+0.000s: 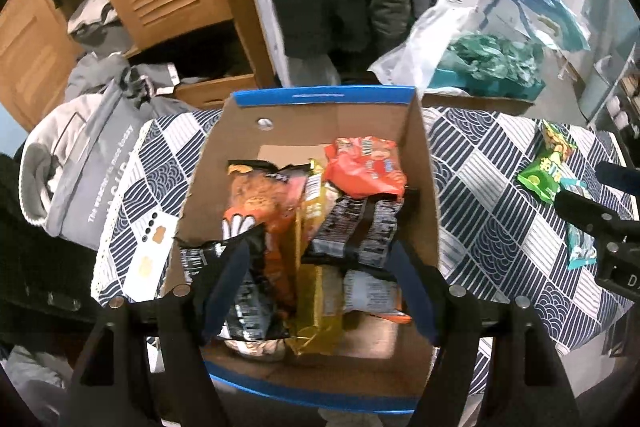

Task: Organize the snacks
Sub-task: 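Move both grippers away from the box toward the green and teal packets, then grasp the teal-edged silver packet with the right gripper while the left grasps the green peanut bag, then lift and carry the green bag and teal packet over the box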

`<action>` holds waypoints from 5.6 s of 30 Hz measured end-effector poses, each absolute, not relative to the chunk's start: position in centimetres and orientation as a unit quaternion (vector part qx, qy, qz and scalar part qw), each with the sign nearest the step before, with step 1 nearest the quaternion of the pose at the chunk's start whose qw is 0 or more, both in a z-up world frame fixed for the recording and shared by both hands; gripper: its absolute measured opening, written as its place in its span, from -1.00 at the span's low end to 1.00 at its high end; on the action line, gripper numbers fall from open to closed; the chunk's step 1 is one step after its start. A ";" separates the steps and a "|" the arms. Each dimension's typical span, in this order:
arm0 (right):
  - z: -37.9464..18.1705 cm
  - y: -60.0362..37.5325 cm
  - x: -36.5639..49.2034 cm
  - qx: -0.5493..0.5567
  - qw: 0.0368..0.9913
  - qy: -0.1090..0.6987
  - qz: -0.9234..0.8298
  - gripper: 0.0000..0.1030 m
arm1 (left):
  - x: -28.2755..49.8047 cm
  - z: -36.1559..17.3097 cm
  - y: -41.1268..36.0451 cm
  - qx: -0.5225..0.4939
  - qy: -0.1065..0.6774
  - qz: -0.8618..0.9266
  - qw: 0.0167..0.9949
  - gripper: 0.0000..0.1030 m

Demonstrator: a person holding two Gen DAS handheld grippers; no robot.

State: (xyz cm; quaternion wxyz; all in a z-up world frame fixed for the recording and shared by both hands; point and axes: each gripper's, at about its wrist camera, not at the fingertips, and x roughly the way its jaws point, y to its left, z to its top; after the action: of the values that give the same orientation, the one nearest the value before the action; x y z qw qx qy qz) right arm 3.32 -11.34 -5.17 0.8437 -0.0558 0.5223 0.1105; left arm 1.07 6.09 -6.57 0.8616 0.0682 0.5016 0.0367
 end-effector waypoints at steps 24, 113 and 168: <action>-11.3 -28.2 1.8 0.008 0.822 0.569 -0.024 0.47 | 2.4 -9.5 -5.6 0.144 0.533 -0.037 0.833 0.57; -16.2 -36.4 6.7 0.038 0.821 0.562 -0.086 0.19 | 14.3 -19.6 -23.5 0.158 0.570 -0.160 0.790 -0.30; -1.9 -14.7 1.9 -0.036 0.876 0.470 0.098 0.19 | 2.8 -2.6 0.3 0.074 0.481 -0.063 0.872 -0.30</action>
State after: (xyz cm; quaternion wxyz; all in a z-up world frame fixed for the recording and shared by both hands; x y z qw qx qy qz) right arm 1.90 -14.67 -1.90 0.8763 -0.0362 0.4702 0.0983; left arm 2.83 0.26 -2.60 0.8716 0.0744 0.4805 -0.0626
